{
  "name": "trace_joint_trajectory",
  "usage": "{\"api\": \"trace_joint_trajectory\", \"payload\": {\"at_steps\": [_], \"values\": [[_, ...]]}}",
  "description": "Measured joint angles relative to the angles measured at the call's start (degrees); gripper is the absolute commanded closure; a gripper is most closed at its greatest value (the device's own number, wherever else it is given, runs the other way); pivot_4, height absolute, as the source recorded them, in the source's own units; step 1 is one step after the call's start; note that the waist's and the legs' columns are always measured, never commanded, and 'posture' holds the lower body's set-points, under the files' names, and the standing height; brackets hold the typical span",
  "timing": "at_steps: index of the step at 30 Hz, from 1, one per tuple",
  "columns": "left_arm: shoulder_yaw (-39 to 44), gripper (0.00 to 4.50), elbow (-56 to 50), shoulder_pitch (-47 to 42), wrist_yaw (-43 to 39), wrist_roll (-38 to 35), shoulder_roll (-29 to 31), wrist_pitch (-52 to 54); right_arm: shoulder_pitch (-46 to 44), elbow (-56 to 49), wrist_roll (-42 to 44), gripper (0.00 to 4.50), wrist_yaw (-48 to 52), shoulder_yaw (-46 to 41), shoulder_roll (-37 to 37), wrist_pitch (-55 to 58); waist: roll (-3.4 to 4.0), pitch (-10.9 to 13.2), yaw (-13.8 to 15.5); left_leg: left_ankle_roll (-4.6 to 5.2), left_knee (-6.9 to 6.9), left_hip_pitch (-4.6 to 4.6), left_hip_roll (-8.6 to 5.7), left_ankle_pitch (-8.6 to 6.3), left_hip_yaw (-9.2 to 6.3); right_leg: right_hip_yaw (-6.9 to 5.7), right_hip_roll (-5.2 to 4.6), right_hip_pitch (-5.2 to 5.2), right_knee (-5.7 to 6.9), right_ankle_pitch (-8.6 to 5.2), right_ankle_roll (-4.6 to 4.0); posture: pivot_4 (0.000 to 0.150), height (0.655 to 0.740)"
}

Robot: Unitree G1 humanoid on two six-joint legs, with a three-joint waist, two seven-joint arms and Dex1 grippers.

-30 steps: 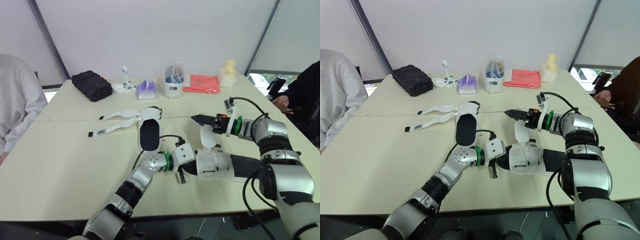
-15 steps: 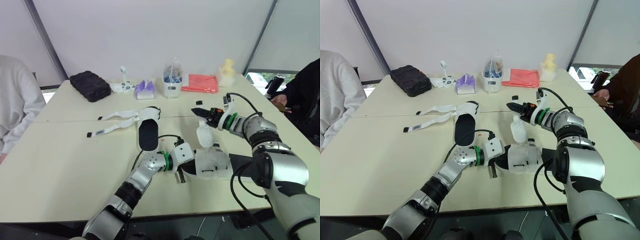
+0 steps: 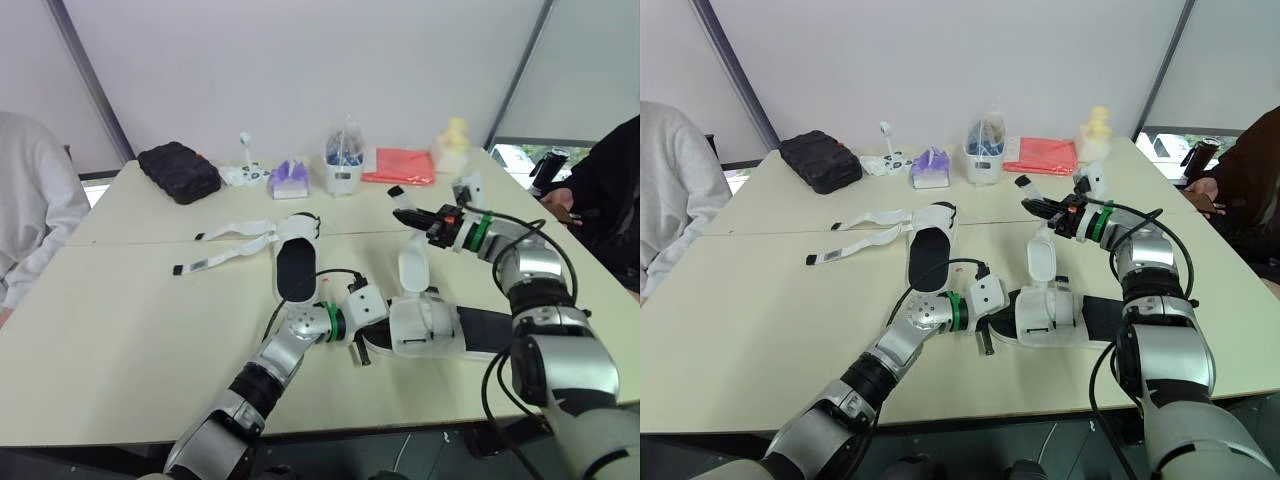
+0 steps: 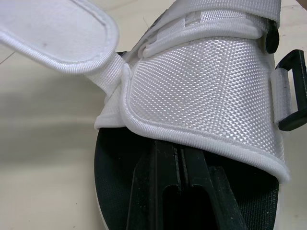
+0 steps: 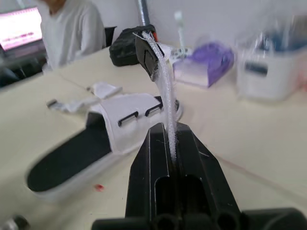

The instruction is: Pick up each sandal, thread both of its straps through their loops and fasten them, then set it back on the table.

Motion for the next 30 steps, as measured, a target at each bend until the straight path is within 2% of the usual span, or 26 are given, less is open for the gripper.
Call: {"api": "trace_joint_trajectory", "payload": {"at_steps": [2, 5, 11, 18, 21, 26, 30], "values": [[0.0, 4.5, 0.0, 0.0, 0.0, 0.0, 0.0, 0.0, 2.4, -4.1, -1.0, 4.47, 1.1, 1.0, -0.6, -6.1, 0.0, 0.0, -0.1, -0.01, 0.01, 0.0, 0.0, 0.01, -0.03, -0.01, 0.0, 0.01, 0.0, 0.0, 0.01, 0.15, 0.74], [0.0, 4.5, 0.0, -0.1, -0.2, -0.1, 0.1, 0.0, 8.7, -15.5, -1.7, 4.47, 4.6, 2.9, -2.1, -18.7, 0.0, 0.0, -0.2, -0.01, 0.0, 0.0, 0.0, 0.01, -0.02, -0.01, 0.01, 0.01, -0.01, 0.0, 0.01, 0.15, 0.74], [0.0, 4.5, 0.0, -0.2, -0.6, -0.1, 0.2, 0.1, 22.8, -36.4, 0.1, 4.47, 8.7, 4.2, -6.2, -31.6, -0.02, 0.0, -0.3, -0.01, -0.01, 0.0, 0.0, 0.01, -0.06, -0.01, 0.01, 0.06, -0.05, -0.01, 0.03, 0.15, 0.74], [-0.1, 4.5, 0.3, -0.2, -1.2, -0.1, -0.8, 0.3, 37.2, -46.8, 2.3, 4.47, 10.8, 5.1, -8.9, -49.4, -0.03, 0.0, -0.8, 0.01, -0.06, 0.02, 0.06, 0.0, -0.05, -0.01, 0.07, 0.05, -0.05, -0.04, 0.05, 0.15, 0.74], [-0.2, 4.5, 0.7, -0.2, -1.2, -0.1, -1.3, 0.4, 38.2, -46.7, 0.1, 3.65, 9.9, 6.9, -10.0, -58.2, -0.02, 0.0, -1.1, 0.01, -0.11, 0.11, 0.1, 0.0, 0.0, 0.02, 0.09, 0.07, -0.04, -0.04, 0.05, 0.15, 0.74], [-0.2, 4.5, 1.5, -0.4, -1.3, -0.1, -1.6, 0.4, 37.7, -40.1, -6.9, 1.08, 4.5, 5.5, -13.0, -66.2, -0.11, 0.1, -0.8, 0.02, -0.11, 0.34, 0.11, -0.01, -0.01, 0.01, 0.12, 0.34, -0.09, -0.05, 0.03, 0.15, 0.74], [0.5, 4.5, 1.9, -0.7, -2.3, -1.2, -2.1, 1.8, 36.2, -31.3, -14.0, 1.08, -1.5, 2.6, -16.0, -74.9, -0.09, 0.0, -0.8, 0.02, -0.11, 0.37, 0.1, -0.01, 0.0, 0.03, 0.11, 0.36, -0.08, -0.05, 0.03, 0.15, 0.74]]}}
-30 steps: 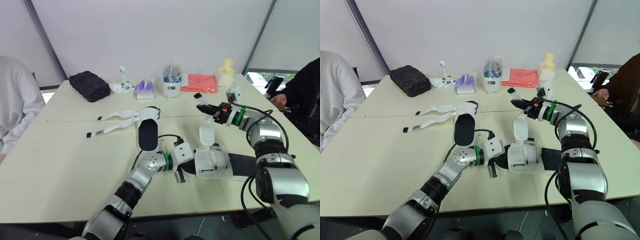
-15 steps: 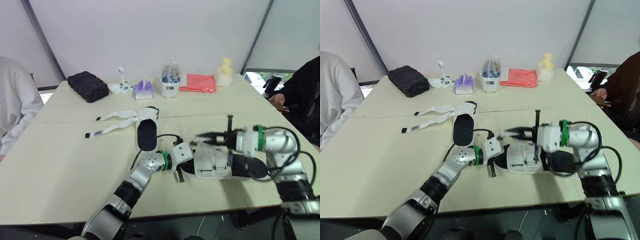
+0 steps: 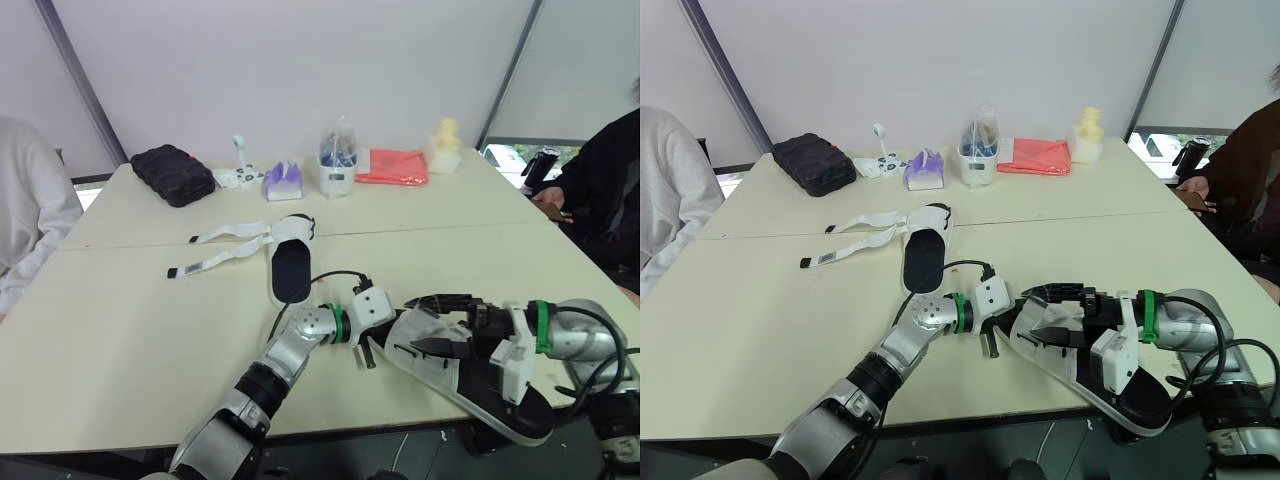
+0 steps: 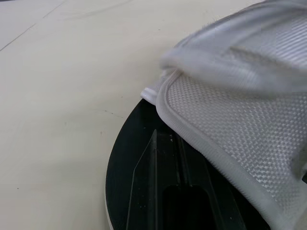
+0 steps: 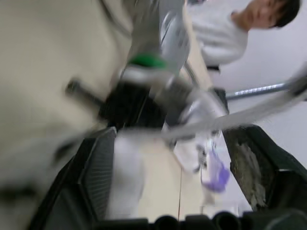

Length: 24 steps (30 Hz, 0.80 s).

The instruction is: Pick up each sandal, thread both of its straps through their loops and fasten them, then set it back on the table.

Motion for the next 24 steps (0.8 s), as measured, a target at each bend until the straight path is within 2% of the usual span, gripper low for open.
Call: {"api": "trace_joint_trajectory", "payload": {"at_steps": [8, 10, 14, 16, 19, 24], "values": [[0.8, 4.5, -2.6, 0.4, -5.6, -3.8, 1.9, 5.7, -1.8, 12.6, -9.0, 1.08, -12.5, -7.3, -7.5, -15.8, 0.04, 0.0, -0.1, 0.0, -0.13, 0.09, 0.01, 0.0, 0.02, 0.08, 0.02, 0.01, 0.01, -0.17, -0.06, 0.15, 0.74], [1.0, 4.5, -3.0, 0.6, -5.7, -4.1, 1.8, 7.0, 0.1, 10.9, -8.7, 1.08, -15.8, -8.1, -8.6, -17.3, 0.01, 0.0, -0.1, 0.0, -0.18, 0.18, 0.02, 0.0, 0.02, 0.09, 0.02, 0.08, 0.0, -0.2, -0.07, 0.15, 0.74], [1.2, 4.5, -3.1, 0.7, -6.1, -4.7, 1.4, 7.5, 14.3, -3.1, -7.5, 1.08, -21.2, -6.9, -8.5, -14.7, -0.07, 0.0, 0.2, 0.02, -0.31, 0.32, -0.03, -0.02, -0.03, 0.12, -0.02, 0.22, 0.01, -0.41, -0.07, 0.15, 0.74], [1.2, 4.5, -2.8, 0.7, -6.0, -4.7, 1.3, 7.7, 19.8, -6.9, -7.6, 1.08, -22.6, -7.3, -7.9, -9.2, -0.09, 0.0, 0.1, 0.05, -0.28, 0.36, -0.07, -0.04, 0.03, 0.19, -0.05, 0.27, 0.01, -0.42, -0.07, 0.15, 0.74], [1.3, 4.5, -2.6, 0.7, -6.0, -4.8, 1.1, 8.1, 28.2, -10.4, -4.1, 1.08, -24.1, -9.9, -8.0, 6.2, -0.2, 0.1, 0.2, 0.13, -0.25, 0.44, -0.07, -0.09, 0.02, 0.19, -0.07, 0.43, -0.06, -0.52, -0.25, 0.15, 0.74], [1.5, 4.5, -2.8, 1.2, -6.2, -5.2, 1.1, 8.6, 42.5, -20.6, 20.8, 1.08, -21.2, -16.1, -9.9, 47.1, -0.3, 0.1, 0.3, 0.26, -0.24, 0.45, -0.01, -0.18, 0.0, 0.12, -0.13, 0.54, -0.15, -0.55, -0.27, 0.15, 0.74]]}}
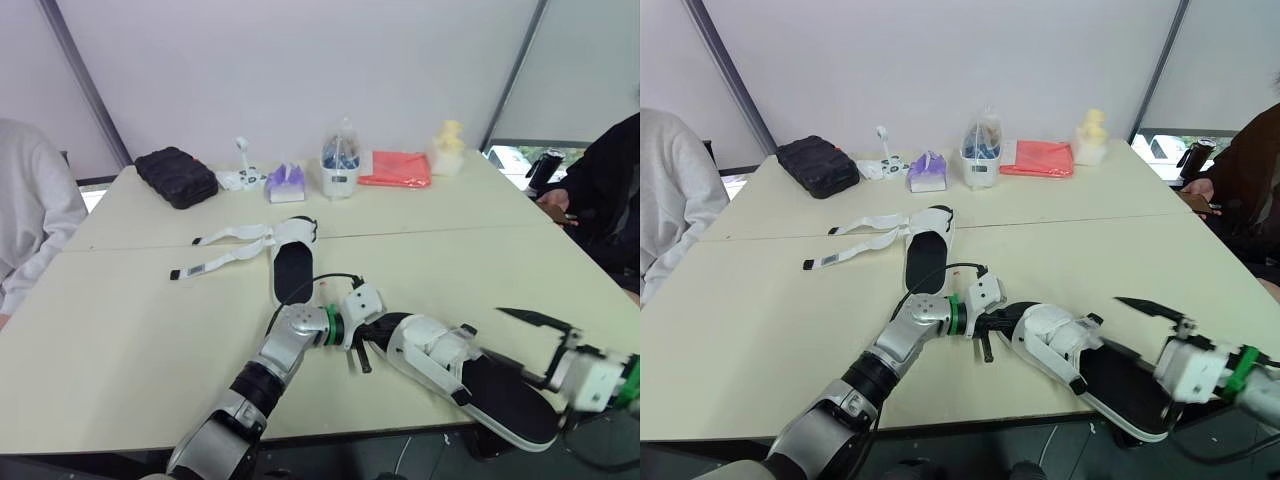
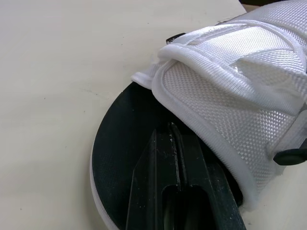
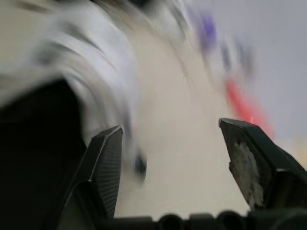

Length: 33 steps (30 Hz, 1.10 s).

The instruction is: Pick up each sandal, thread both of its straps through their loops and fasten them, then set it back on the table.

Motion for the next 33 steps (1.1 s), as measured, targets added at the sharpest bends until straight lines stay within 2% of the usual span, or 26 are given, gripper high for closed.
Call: {"api": "trace_joint_trajectory", "payload": {"at_steps": [3, 7, 15, 25, 29, 33], "values": [[0.0, 4.5, -0.6, 0.2, -1.3, -0.2, 0.1, 0.9, 3.2, -5.8, 7.1, 1.08, 3.1, -2.1, -0.7, 13.3, 0.02, 0.0, -0.1, 0.01, 0.0, 0.0, 0.01, -0.02, 0.0, -0.03, 0.0, 0.02, -0.01, -0.02, 0.04, 0.15, 0.74], [0.0, 4.5, -3.0, 1.7, -3.1, -1.4, 0.2, 3.3, 2.9, -6.5, 7.8, 1.08, 6.9, -2.3, -0.4, 18.1, 0.02, 0.0, 0.3, 0.03, 0.02, -0.01, -0.02, -0.05, 0.01, -0.06, -0.04, 0.02, -0.03, -0.03, 0.13, 0.15, 0.74], [0.0, 4.5, -5.6, 3.0, -3.7, -1.6, 0.0, 5.6, -5.1, -3.3, -0.1, 1.08, 9.0, 3.8, 4.3, 16.7, 0.05, 0.0, 1.3, -0.05, 0.02, -0.03, 0.01, -0.12, 0.02, -0.06, 0.02, -0.06, -0.02, 0.04, 0.3, 0.15, 0.74], [0.0, 4.5, -8.2, 4.3, -4.6, -2.8, 0.3, 8.4, -27.7, 12.7, -11.7, 1.08, 5.7, 12.9, 9.7, 12.1, 0.29, -0.1, 1.2, -0.05, 0.13, -0.05, 0.0, -0.11, 0.05, -0.05, 0.04, -0.09, 0.05, 0.05, 0.3, 0.15, 0.74], [-0.1, 4.5, -8.8, 4.6, -5.1, -2.8, 0.3, 8.5, -33.5, 16.7, -13.3, 1.08, 6.0, 15.4, 10.7, 10.4, 0.45, -0.2, 1.3, -0.06, 0.14, -0.17, -0.03, -0.11, 0.03, -0.05, 0.03, -0.2, 0.06, 0.05, 0.3, 0.15, 0.74], [-0.4, 4.5, -8.6, 4.5, -3.8, -2.5, 0.3, 7.6, -35.2, 17.9, -13.4, 1.08, 8.1, 16.3, 10.5, 9.6, 0.51, -0.2, 1.3, -0.06, 0.22, -0.27, -0.03, -0.1, 0.03, -0.05, 0.03, -0.28, 0.07, 0.06, 0.3, 0.15, 0.74]]}}
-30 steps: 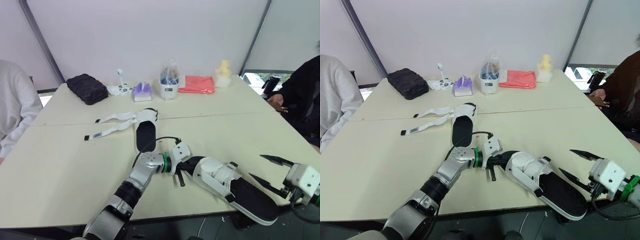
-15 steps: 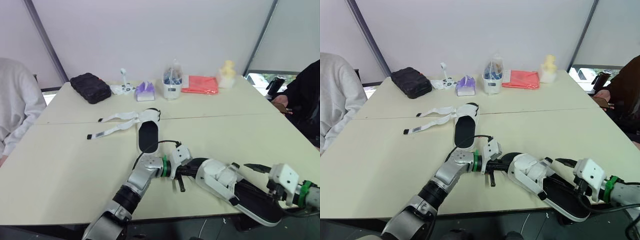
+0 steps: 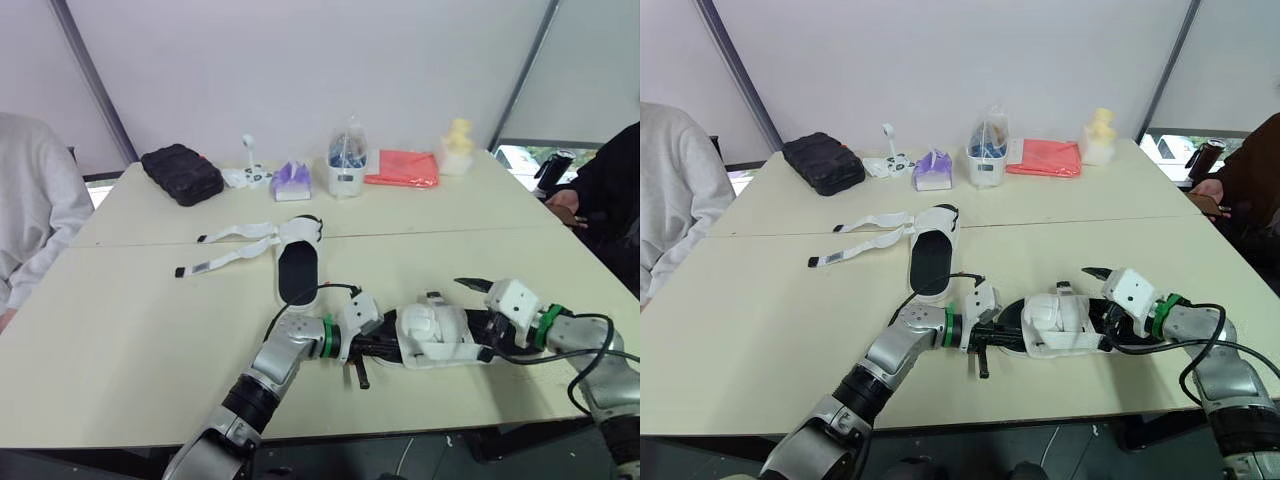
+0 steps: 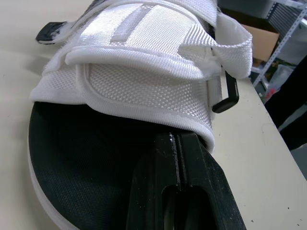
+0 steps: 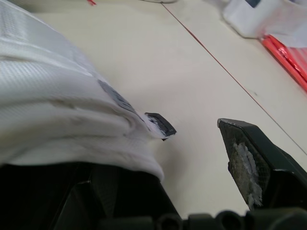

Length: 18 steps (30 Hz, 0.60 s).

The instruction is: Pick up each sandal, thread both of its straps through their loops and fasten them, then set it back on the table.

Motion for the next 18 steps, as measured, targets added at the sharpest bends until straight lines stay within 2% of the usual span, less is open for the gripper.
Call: {"api": "trace_joint_trajectory", "payload": {"at_steps": [3, 8, 11, 13, 15, 18], "values": [[-0.3, 4.5, 1.2, -0.2, 1.2, 0.2, -0.2, -1.6, -0.3, 0.8, 0.1, 1.08, 2.8, 0.2, -2.2, -0.9, 0.02, 0.0, 0.2, 0.01, 0.07, 0.0, -0.08, 0.0, 0.0, 0.0, -0.07, 0.07, 0.0, 0.0, 0.0, 0.15, 0.74], [-0.8, 4.5, 2.7, -0.6, 2.1, 0.2, -0.1, -3.2, -1.7, 5.2, 2.1, 1.08, 10.3, -2.6, -11.8, -0.7, -0.13, 0.1, -0.1, 0.08, 0.17, 0.27, -0.27, -0.03, 0.01, 0.0, -0.25, 0.41, -0.04, -0.08, -0.14, 0.15, 0.74], [-1.1, 4.5, 2.6, -0.7, 2.2, 0.2, 0.0, -3.3, -3.2, 5.0, 6.6, 1.08, 17.3, -5.1, -18.8, 6.1, -0.03, 0.2, -0.1, 0.11, 0.17, 0.31, -0.26, -0.05, 0.01, -0.01, -0.28, 0.47, -0.06, -0.11, -0.17, 0.15, 0.74], [-1.2, 4.5, 2.5, -0.7, 2.1, 0.1, 0.1, -3.3, -3.2, 1.1, 11.4, 1.08, 21.3, -7.4, -22.7, 14.9, 0.0, 0.2, -0.1, 0.14, 0.15, 0.32, -0.23, -0.07, -0.01, -0.04, -0.29, 0.47, -0.06, -0.11, -0.16, 0.15, 0.74], [-1.3, 4.5, 2.4, -0.6, 2.1, 0.1, 0.1, -3.3, -0.4, -9.3, 19.6, 1.08, 24.2, -10.1, -26.3, 29.1, -0.01, 0.2, 0.1, 0.14, 0.15, 0.26, -0.18, -0.08, -0.06, -0.14, -0.42, 0.45, -0.06, -0.11, -0.17, 0.15, 0.74], [-1.3, 4.5, 2.9, -0.7, 2.2, 0.1, -0.4, -3.2, 5.2, -24.4, 27.3, 1.08, 25.6, -11.9, -28.2, 42.7, -0.1, 0.2, 0.3, 0.16, 0.18, 0.19, -0.2, -0.11, -0.11, -0.25, -0.53, 0.47, -0.13, -0.12, -0.17, 0.15, 0.74]]}}
